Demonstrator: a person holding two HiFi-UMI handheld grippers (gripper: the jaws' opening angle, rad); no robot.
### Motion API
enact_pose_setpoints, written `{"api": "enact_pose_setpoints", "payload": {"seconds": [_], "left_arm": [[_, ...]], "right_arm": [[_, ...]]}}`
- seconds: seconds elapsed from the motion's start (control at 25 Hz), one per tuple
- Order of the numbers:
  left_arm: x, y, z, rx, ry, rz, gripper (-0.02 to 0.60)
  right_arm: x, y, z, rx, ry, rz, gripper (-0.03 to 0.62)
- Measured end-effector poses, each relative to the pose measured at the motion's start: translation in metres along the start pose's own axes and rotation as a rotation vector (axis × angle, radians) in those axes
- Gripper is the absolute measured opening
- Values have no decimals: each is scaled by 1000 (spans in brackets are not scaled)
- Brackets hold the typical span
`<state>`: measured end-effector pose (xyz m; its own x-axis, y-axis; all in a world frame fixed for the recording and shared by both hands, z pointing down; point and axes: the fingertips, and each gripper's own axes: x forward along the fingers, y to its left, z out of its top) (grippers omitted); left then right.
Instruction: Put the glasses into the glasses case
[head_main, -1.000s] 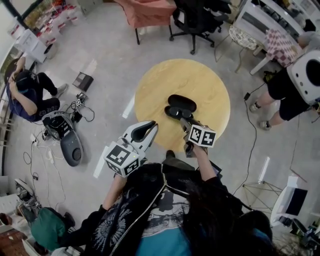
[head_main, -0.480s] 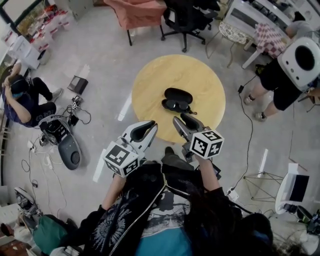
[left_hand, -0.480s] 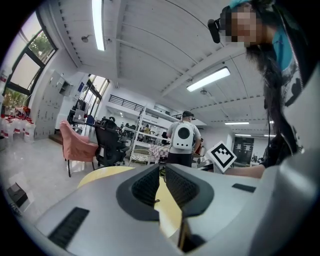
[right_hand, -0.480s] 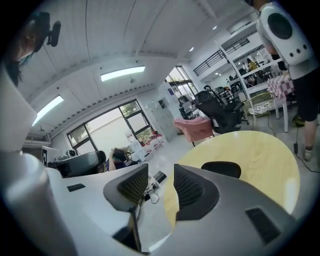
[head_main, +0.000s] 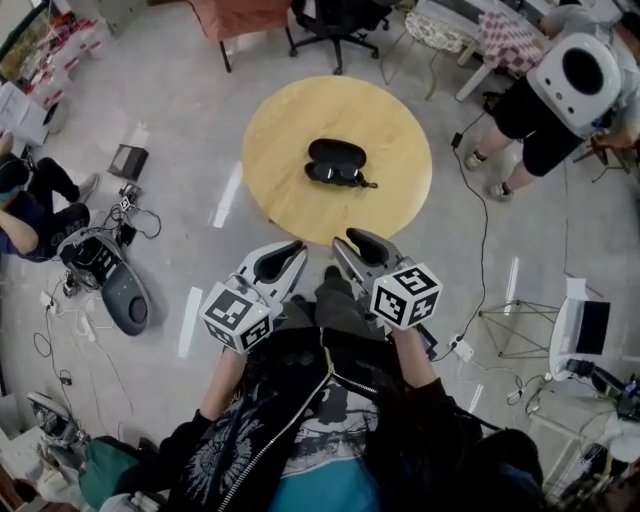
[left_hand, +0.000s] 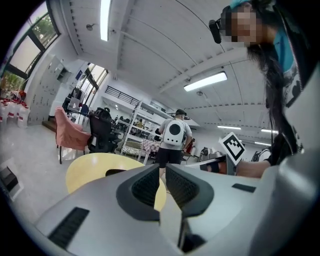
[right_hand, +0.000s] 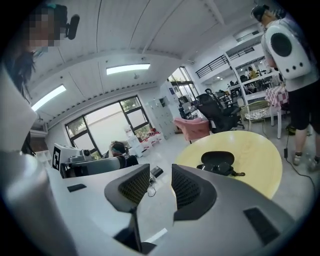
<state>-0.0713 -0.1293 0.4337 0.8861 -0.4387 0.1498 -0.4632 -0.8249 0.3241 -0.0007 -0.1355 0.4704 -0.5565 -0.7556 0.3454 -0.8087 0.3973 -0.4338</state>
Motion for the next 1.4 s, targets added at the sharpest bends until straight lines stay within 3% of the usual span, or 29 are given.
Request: {"api": "enact_pose_setpoints", "payload": {"seconds": [0.32,0.64,0.96,1.4], "left_arm": [[-5,-31,-11,-12,-6,-22,31],[9,-54,-4,16,-21,32,32],[37,-124,-24,24,-19,84,32],[39,-208,-60,8,-8,171,32]], "right_arm": [[-24,15,-7,-14,-13,10,132],[-65,9,-7,-14,-40,53,120],[-132,-14,-23,-33,-39,109,114],[-201,-11,-58,-69,-11,212,97]]}}
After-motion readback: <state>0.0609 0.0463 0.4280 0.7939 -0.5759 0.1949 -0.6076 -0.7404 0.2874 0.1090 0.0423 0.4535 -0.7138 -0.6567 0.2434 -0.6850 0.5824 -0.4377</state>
